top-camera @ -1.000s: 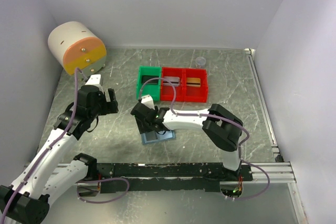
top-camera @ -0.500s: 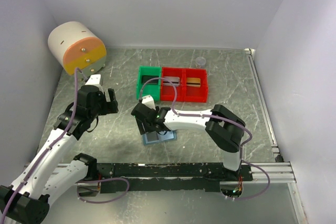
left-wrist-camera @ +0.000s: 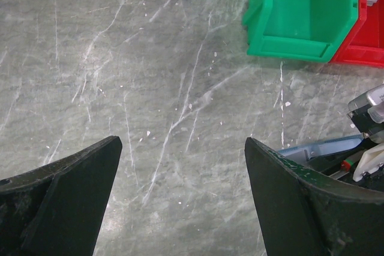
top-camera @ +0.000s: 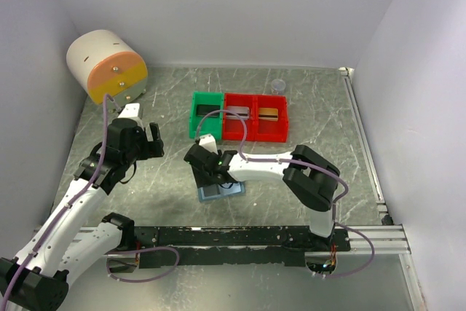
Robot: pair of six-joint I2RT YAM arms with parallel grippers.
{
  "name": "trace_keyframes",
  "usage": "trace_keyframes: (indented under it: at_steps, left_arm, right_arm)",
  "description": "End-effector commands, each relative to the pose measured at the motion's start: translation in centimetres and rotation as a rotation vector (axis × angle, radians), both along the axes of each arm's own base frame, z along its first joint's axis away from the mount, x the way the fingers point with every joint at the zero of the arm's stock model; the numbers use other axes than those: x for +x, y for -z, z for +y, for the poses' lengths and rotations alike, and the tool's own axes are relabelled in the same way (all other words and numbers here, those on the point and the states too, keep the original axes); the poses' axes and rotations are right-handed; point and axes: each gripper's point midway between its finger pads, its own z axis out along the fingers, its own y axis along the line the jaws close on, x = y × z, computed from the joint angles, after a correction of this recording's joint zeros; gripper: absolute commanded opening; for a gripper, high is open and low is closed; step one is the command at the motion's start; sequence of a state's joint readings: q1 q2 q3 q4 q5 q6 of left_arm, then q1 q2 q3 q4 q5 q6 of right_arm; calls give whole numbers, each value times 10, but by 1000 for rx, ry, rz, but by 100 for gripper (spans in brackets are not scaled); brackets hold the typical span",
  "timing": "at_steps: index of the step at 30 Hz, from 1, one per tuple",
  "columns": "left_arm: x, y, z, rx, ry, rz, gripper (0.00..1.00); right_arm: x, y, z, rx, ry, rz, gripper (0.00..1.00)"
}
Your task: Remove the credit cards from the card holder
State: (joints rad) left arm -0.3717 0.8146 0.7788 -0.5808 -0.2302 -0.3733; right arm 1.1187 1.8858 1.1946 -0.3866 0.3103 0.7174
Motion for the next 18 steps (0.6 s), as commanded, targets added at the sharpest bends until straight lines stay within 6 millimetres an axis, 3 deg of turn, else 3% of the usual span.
trace_keyframes:
  at_steps: [1, 10, 18]
  left_arm:
    - [5, -15, -4, -21, 20, -43, 96]
    - [4, -14, -9, -35, 44, -34, 96]
    - [-9, -14, -44, -203, 169, -13, 97]
  right_arm:
    - [-8, 24, -9, -4, 7, 64, 57]
    - [-17, 24, -7, 170, -9, 142, 47]
    - [-19, 28, -12, 233, -11, 188, 48]
